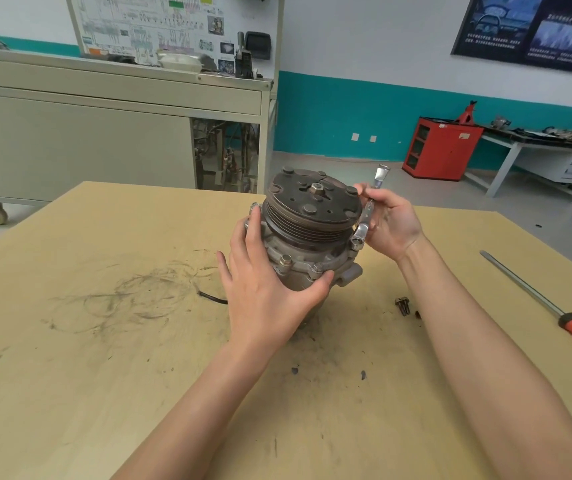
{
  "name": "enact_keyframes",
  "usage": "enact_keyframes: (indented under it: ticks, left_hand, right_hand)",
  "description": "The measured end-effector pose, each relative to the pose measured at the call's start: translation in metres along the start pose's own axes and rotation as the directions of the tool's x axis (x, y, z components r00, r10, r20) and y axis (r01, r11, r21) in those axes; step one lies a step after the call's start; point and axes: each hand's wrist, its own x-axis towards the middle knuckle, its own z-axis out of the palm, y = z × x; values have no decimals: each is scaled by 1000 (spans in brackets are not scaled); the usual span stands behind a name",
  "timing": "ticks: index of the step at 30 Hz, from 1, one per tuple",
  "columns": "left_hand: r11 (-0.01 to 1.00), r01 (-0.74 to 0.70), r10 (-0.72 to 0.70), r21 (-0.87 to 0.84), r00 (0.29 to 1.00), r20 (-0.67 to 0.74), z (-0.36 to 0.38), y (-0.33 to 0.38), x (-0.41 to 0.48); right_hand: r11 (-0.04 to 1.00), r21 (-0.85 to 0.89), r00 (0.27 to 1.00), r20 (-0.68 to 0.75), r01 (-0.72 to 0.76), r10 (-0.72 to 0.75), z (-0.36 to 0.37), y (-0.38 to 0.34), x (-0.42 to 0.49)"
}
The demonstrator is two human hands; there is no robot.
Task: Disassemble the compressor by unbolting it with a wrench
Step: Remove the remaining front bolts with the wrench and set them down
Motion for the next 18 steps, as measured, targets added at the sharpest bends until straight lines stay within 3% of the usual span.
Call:
enact_keyframes:
  ticks: [5, 12, 15, 18]
  left_hand:
    - [1000, -1, 1, -3, 1000, -3, 1, 0, 0]
    - [1000, -2, 2, -2, 1000, -20, 1, 0, 0]
    - [1000, -1, 1, -3, 1000, -12, 0, -1, 0]
    - [1000, -2, 2, -1, 1000, -2, 1, -2, 0]
  right_hand:
    - [997, -23, 993, 88, -78, 79, -1, -7, 7]
    - [983, -153, 992, -98, -98, 84, 27, -2, 18]
    - [998, -56, 995, -92, -29, 24, 21, -15, 7]
    - [976, -189, 968, -203, 110, -149, 14, -36, -23]
